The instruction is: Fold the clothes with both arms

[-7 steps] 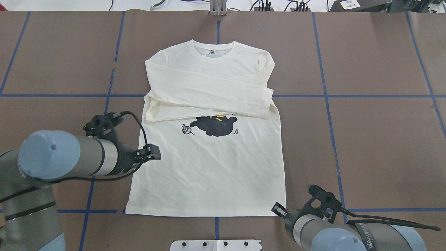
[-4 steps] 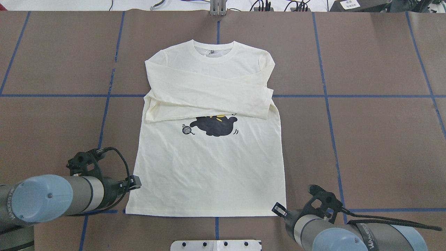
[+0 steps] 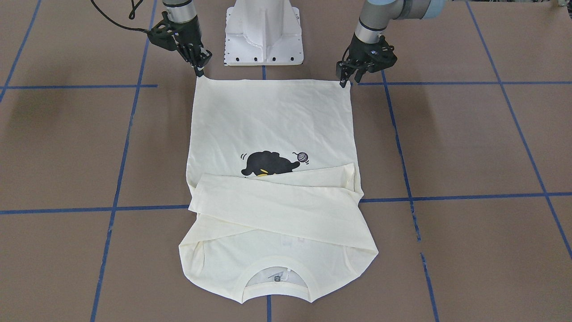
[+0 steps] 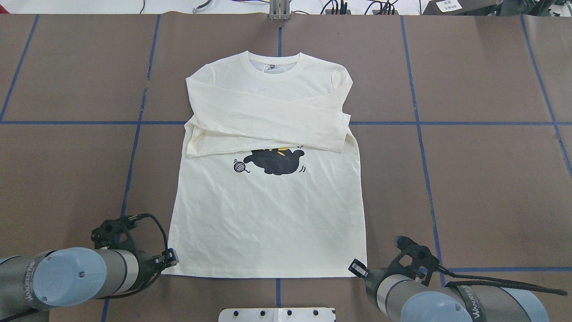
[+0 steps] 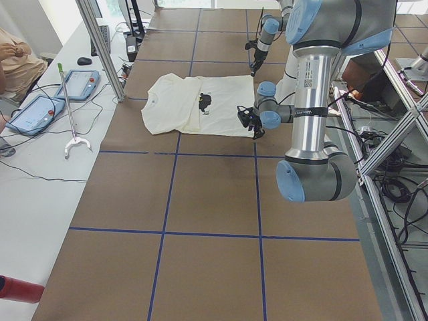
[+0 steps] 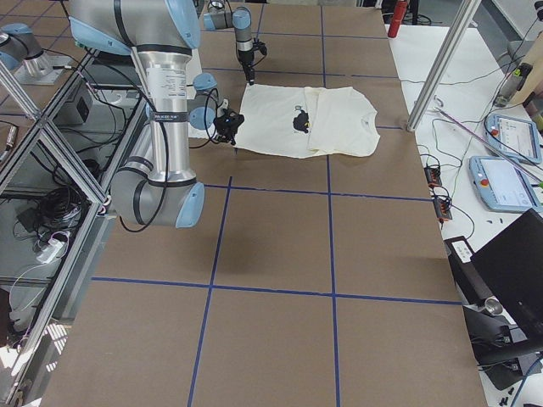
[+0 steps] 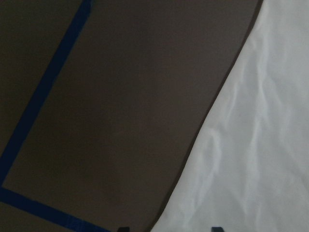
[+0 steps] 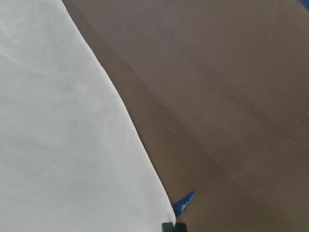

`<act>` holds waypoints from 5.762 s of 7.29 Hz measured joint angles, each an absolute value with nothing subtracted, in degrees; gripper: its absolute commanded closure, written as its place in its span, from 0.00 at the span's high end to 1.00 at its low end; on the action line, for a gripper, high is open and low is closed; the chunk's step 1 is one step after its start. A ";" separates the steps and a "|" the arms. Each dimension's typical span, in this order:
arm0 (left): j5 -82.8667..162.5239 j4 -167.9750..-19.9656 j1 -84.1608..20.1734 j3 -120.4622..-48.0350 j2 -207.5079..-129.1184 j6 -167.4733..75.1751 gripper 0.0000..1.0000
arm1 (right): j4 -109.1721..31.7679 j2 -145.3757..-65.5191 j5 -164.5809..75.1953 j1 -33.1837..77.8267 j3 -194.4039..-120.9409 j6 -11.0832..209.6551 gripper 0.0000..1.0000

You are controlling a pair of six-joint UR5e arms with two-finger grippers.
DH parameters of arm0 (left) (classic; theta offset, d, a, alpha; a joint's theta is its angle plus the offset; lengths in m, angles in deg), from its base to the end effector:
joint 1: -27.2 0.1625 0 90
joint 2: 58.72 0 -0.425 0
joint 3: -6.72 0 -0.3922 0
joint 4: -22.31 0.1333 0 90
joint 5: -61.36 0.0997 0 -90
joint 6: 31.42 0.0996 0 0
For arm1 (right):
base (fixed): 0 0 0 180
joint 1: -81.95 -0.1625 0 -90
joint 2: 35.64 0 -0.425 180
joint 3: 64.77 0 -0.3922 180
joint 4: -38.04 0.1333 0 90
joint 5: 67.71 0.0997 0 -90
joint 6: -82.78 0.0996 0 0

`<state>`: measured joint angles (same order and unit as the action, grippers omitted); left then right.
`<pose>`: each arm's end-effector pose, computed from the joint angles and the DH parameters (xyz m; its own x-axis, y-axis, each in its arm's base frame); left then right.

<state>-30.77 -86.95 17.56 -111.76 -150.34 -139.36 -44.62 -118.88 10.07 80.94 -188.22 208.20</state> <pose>0.4631 -0.2101 0.3798 0.5679 -0.4087 -0.7145 0.3305 0.9082 -0.2568 -0.4859 -0.1630 0.3235 0.4495 0.5744 0.6841 -0.5324 0.7872 -0.3112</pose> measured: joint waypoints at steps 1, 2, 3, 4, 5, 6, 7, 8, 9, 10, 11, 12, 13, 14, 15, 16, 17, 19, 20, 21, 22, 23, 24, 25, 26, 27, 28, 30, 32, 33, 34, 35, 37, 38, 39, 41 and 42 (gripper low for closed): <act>-30.96 -86.96 17.94 -111.45 -150.37 -139.44 0.17 | -44.61 -118.88 10.07 80.89 -188.23 208.21 0.00; -31.28 -87.00 18.08 -111.41 -150.41 -139.49 0.00 | -44.62 -118.89 10.07 80.85 -188.25 208.20 0.00; -31.50 -87.02 18.11 -111.41 -150.42 -139.49 0.00 | -44.61 -118.92 10.05 80.83 -188.25 208.21 0.00; -31.60 -87.01 18.14 -111.44 -150.42 -139.46 0.00 | -44.64 -118.95 10.03 80.82 -188.25 208.20 0.00; -31.69 -86.97 18.14 -111.65 -150.42 -139.45 0.00 | -44.64 -118.95 10.05 80.82 -188.25 208.20 0.00; -32.04 -86.95 18.14 -112.10 -150.40 -139.44 0.00 | -44.60 -118.96 10.06 80.78 -188.28 208.20 0.00; -32.81 -86.94 18.07 -113.09 -150.29 -139.44 0.00 | -44.60 -119.08 10.06 80.75 -188.62 208.20 0.00; -33.53 -86.92 18.06 -114.65 -150.09 -139.44 0.00 | -44.68 -119.81 10.16 80.90 -189.90 208.24 0.00; -34.42 -86.86 18.32 -116.78 -149.90 -139.80 0.00 | -44.84 -121.78 10.37 81.65 -192.35 208.36 0.00; -35.26 -86.43 19.00 -119.25 -149.82 -140.92 0.00 | -44.94 -123.99 10.51 82.83 -194.72 208.47 0.00; -35.74 -85.03 20.03 -122.48 -149.84 -142.27 0.00 | -44.99 -125.53 10.56 83.75 -196.56 208.50 0.00; -36.03 -83.18 20.82 -125.65 -149.96 -143.07 0.00 | -45.00 -126.45 10.57 84.17 -198.34 208.49 0.00; -36.16 -81.58 20.93 -128.04 -150.33 -143.13 0.00 | -45.01 -126.90 10.58 83.18 -199.94 208.33 0.00; -36.19 -80.49 19.83 -129.21 -151.00 -141.77 0.00 | -45.03 -126.82 11.09 80.53 -200.60 207.80 0.00; -36.20 -79.99 16.91 -129.24 -151.92 -138.48 0.00 | -45.07 -126.02 13.06 76.52 -200.31 205.65 0.00; -36.29 -79.79 12.66 -128.08 -153.14 -134.32 0.00 | -45.07 -123.59 16.99 70.63 -198.42 200.92 0.00; -36.73 -79.75 8.14 -125.39 -155.10 -130.88 0.00 | -45.05 -119.73 21.93 63.73 -194.27 195.49 0.00; -39.09 -79.80 -1.26 -116.51 -161.69 -125.67 0.00 | -45.04 -109.77 30.06 51.31 -181.76 186.67 0.00; -39.66 -80.03 -5.64 -111.40 -165.08 -123.04 0.00 | -44.94 -104.84 32.00 46.60 -175.06 183.48 0.00; -39.82 -80.42 -9.46 -106.76 -167.82 -120.18 0.00 | -44.77 -100.22 32.82 43.28 -168.62 181.23 0.00; -39.81 -80.73 -12.72 -103.04 -169.77 -117.09 0.00 | -44.57 -95.70 33.23 40.67 -162.02 179.71 0.00; -39.74 -81.47 -15.25 -99.80 -171.22 -114.48 0.00 | -44.39 -91.57 33.41 38.83 -155.98 178.50 0.00; -39.63 -83.54 -16.91 -95.91 -172.98 -112.92 0.00 | -44.19 -87.74 33.44 37.65 -150.54 177.44 0.00; -39.51 -86.65 -17.74 -91.57 -174.62 -112.32 0.00 | -42.84 -84.68 33.41 36.92 -145.53 176.91 0.00; -39.42 -90.44 -18.05 -87.05 -175.78 -112.16 0.00 | -39.77 -83.01 33.34 36.64 -141.29 176.73 0.00; -39.38 -93.72 -18.11 -83.50 -176.45 -112.12 0.00 | -37.43 -82.31 33.30 36.63 -138.79 176.68 0.00; -39.37 -96.13 -18.09 -80.95 -176.78 -112.08 0.01 | -36.39 -82.07 33.28 36.65 -137.57 176.60 0.00; -39.36 -98.97 -18.01 -77.03 -178.24 -112.06 0.29 | -35.80 -81.96 33.27 36.79 -136.42 176.25 0.33; -39.36 -99.72 -18.05 -75.16 -179.73 -111.93 0.47 | -35.68 -81.83 33.29 37.10 -136.39 176.18 0.59; -39.38 -99.79 -18.31 -75.68 -179.69 -111.46 0.48 | -35.66 -81.97 33.39 37.11 -137.50 176.29 0.62; -39.50 -99.64 -18.72 -78.06 -179.16 -111.19 0.49 | -35.81 -83.41 34.26 37.12 -141.22 176.55 0.70; -39.91 -99.34 -18.97 -82.73 -176.98 -111.30 0.49 | -36.10 -87.50 35.76 37.75 -148.19 177.13 0.74; -42.27 -99.30 -19.04 -90.80 -170.49 -111.35 0.51 | -36.03 -98.87 35.98 41.91 -162.34 181.39 0.78; -43.13 -99.52 -19.02 -92.26 -169.19 -111.24 0.51 | -35.87 -102.63 33.88 45.02 -166.13 184.67 0.78; -43.56 -99.67 -19.00 -92.96 -168.67 -111.07 0.51 | -35.71 -104.94 30.83 48.39 -167.85 188.66 0.78; -43.34 -99.78 -18.95 -93.41 -168.44 -110.99 0.51 | -35.59 -106.94 27.14 51.87 -168.10 194.11 0.78; -43.14 -99.81 -18.94 -93.55 -168.53 -110.97 0.51 | -35.59 -107.10 26.70 52.30 -167.60 194.91 0.78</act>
<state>-43.14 -99.81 -18.94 -93.55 -168.53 -110.97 -35.59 -107.10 26.70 52.30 -167.60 194.91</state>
